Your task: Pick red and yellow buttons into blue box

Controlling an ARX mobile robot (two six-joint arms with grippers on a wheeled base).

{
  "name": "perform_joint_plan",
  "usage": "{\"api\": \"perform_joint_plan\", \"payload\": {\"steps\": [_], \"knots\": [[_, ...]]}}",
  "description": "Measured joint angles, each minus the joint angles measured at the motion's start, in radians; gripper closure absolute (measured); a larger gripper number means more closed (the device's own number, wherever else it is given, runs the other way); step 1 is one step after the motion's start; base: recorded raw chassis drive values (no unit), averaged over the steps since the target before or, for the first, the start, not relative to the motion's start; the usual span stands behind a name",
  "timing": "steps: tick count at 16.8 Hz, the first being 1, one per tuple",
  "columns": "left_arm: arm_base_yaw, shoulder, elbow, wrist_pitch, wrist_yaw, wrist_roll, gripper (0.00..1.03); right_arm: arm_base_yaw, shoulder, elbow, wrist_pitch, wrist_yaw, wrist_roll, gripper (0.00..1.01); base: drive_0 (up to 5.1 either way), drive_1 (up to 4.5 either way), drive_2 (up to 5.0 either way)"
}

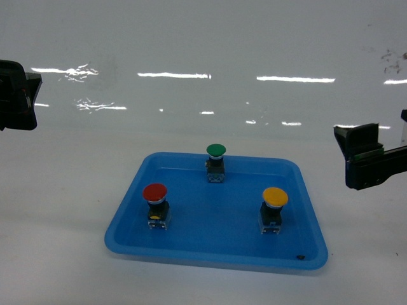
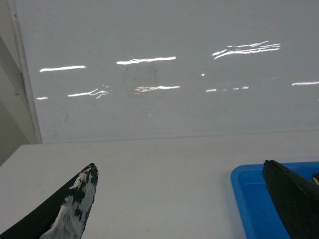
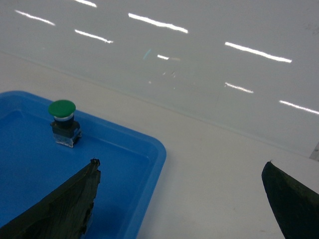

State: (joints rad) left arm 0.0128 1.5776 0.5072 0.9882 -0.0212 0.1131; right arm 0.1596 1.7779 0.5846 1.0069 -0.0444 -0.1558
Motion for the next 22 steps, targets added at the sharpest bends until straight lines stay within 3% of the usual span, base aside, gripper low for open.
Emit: {"api": "perform_joint_plan", "payload": {"steps": [5,7,14,15,19,22], "knots": [[0.000,0.000,0.000,0.000,0.000,0.000,0.05,0.084,0.088,0.164,-0.076,-0.020,-0.023,0.03,0.0,0.00,0.0],[0.000,0.000,0.000,0.000,0.000,0.000,0.05,0.110,0.142,0.212,-0.166,-0.023,-0.030,0.03,0.0,0.00,0.0],[-0.001,0.000,0.000,0.000,0.000,0.000,0.05,0.115,0.157,0.226,-0.175,-0.022,-0.041,0.03,0.0,0.00,0.0],[-0.001,0.000,0.000,0.000,0.000,0.000,0.05,0.115,0.157,0.224,-0.167,-0.008,-0.055,0.03,0.0,0.00,0.0],[-0.001,0.000,0.000,0.000,0.000,0.000,0.05,0.108,0.228,0.308,-0.284,0.004,-0.073,0.03,0.0,0.00,0.0],[-0.001,0.000,0.000,0.000,0.000,0.000,0.05,0.111,0.270,0.376,-0.386,-0.016,-0.074,0.03,0.0,0.00,0.0]]}}
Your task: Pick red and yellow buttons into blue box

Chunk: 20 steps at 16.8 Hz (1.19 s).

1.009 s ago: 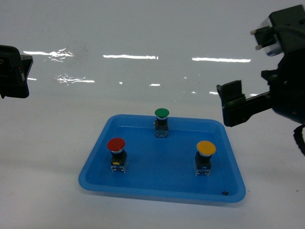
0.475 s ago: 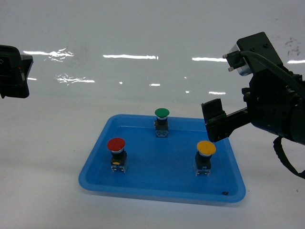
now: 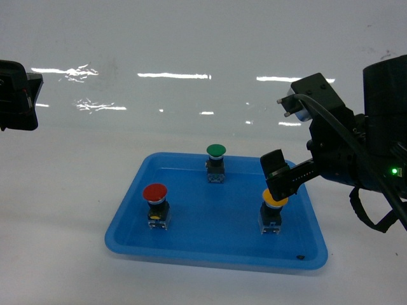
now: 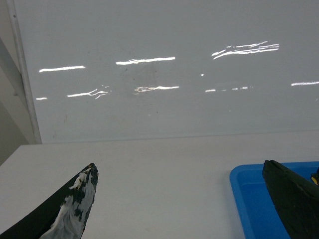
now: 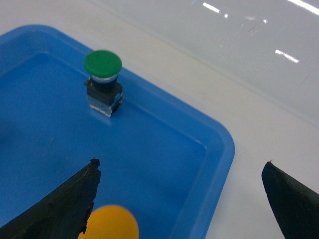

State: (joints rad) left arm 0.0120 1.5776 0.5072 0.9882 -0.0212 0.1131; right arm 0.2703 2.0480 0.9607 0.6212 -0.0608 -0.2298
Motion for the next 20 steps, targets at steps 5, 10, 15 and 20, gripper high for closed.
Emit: {"api": "perform_joint_plan", "payload": {"steps": [5,10,15,20], "knots": [[0.000,0.000,0.000,0.000,0.000,0.000,0.05,0.038,0.007,0.024,0.019,-0.042,-0.019,0.03,0.0,0.00,0.0],[0.000,0.000,0.000,0.000,0.000,0.000,0.05,0.043,0.009,0.032,-0.030,-0.044,-0.023,0.03,0.0,0.00,0.0],[0.000,0.000,0.000,0.000,0.000,0.000,0.05,0.045,0.067,0.109,-0.166,-0.036,-0.069,0.03,0.0,0.00,0.0],[0.000,0.000,0.000,0.000,0.000,0.000,0.05,0.058,0.111,0.105,-0.180,-0.021,-0.078,0.03,0.0,0.00,0.0]]}}
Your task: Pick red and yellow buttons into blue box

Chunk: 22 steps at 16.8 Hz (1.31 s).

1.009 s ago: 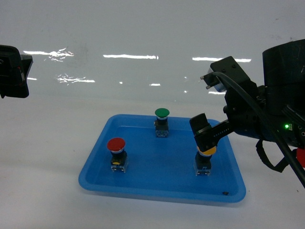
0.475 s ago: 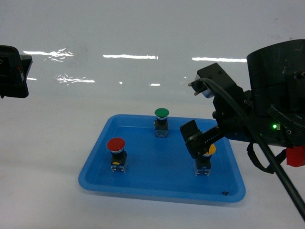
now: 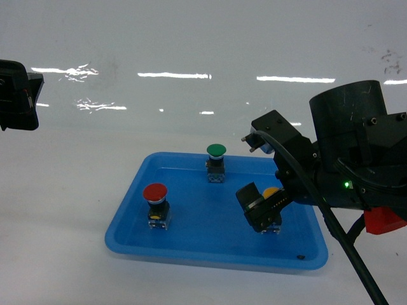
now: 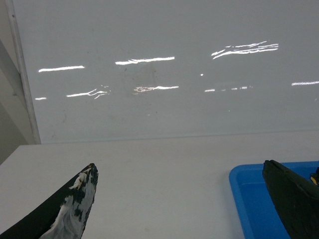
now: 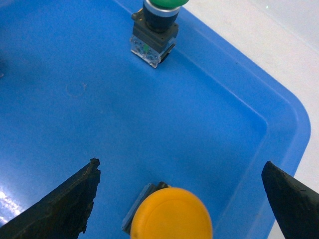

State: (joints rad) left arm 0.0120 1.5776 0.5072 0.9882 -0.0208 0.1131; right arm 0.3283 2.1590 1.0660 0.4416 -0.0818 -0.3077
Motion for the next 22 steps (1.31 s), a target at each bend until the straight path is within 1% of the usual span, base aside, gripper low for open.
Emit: {"api": "perform_joint_plan", "payload": {"steps": [1,6,8,11,17,20,22], "knots": [[0.000,0.000,0.000,0.000,0.000,0.000,0.05,0.007,0.000,-0.005,0.000,0.000,0.000,0.03,0.0,0.00,0.0],[0.000,0.000,0.000,0.000,0.000,0.000,0.05,0.005,0.026,-0.006,0.004,0.003,0.000,0.03,0.0,0.00,0.0],[0.000,0.000,0.000,0.000,0.000,0.000,0.05,0.005,0.046,-0.006,0.007,0.003,0.008,0.03,0.0,0.00,0.0],[0.000,0.000,0.000,0.000,0.000,0.000,0.05,0.006,0.058,-0.010,0.007,-0.013,0.026,0.03,0.0,0.00,0.0],[0.000,0.000,0.000,0.000,0.000,0.000,0.05,0.003,0.092,-0.003,0.013,-0.016,0.026,0.03,0.0,0.00,0.0],[0.000,0.000,0.000,0.000,0.000,0.000,0.05,-0.008,0.117,0.021,0.006,-0.014,0.021,0.03,0.0,0.00,0.0],[0.000,0.000,0.000,0.000,0.000,0.000,0.05,-0.008,0.120,0.033,0.004,-0.012,0.018,0.03,0.0,0.00,0.0]]}}
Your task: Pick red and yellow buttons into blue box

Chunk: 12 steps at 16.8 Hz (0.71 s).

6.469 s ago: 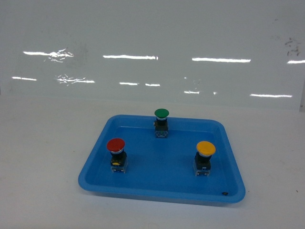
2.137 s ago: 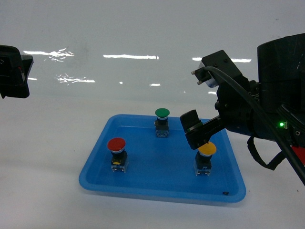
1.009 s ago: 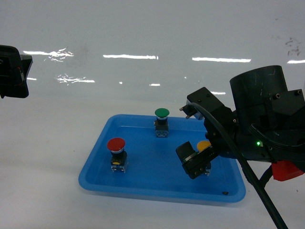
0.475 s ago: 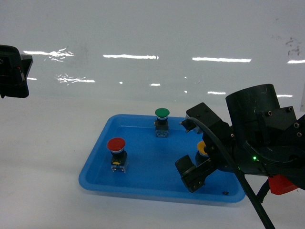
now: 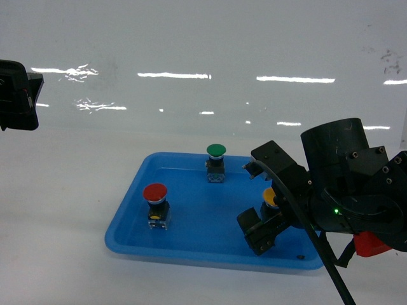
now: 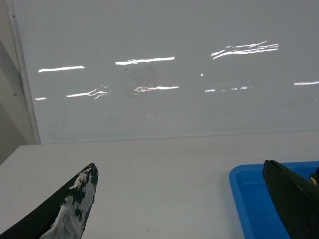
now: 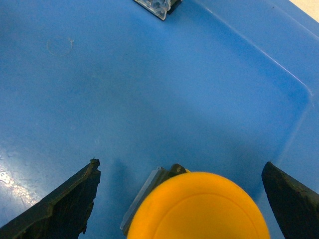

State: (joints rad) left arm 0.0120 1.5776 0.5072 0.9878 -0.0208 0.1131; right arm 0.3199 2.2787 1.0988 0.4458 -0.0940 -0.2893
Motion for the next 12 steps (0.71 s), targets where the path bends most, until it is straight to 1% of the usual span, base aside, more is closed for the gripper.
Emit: {"api": "perform_joint_plan", "payload": {"steps": [1,2,5,7,8,12], "knots": [[0.000,0.000,0.000,0.000,0.000,0.000,0.05,0.001,0.000,0.005,-0.003,0.000,-0.003,0.03,0.0,0.00,0.0],[0.000,0.000,0.000,0.000,0.000,0.000,0.05,0.003,0.000,0.006,-0.003,-0.005,-0.016,0.03,0.0,0.00,0.0],[0.000,0.000,0.000,0.000,0.000,0.000,0.05,0.011,0.002,0.007,-0.004,-0.012,-0.026,0.03,0.0,0.00,0.0],[0.000,0.000,0.000,0.000,0.000,0.000,0.05,0.013,0.006,0.007,-0.005,-0.011,-0.027,0.21,0.0,0.00,0.0],[0.000,0.000,0.000,0.000,0.000,0.000,0.05,0.013,0.006,0.007,-0.005,-0.011,-0.027,0.32,0.0,0.00,0.0],[0.000,0.000,0.000,0.000,0.000,0.000,0.05,0.013,0.006,0.007,-0.003,-0.012,-0.027,0.68,0.0,0.00,0.0]]}}
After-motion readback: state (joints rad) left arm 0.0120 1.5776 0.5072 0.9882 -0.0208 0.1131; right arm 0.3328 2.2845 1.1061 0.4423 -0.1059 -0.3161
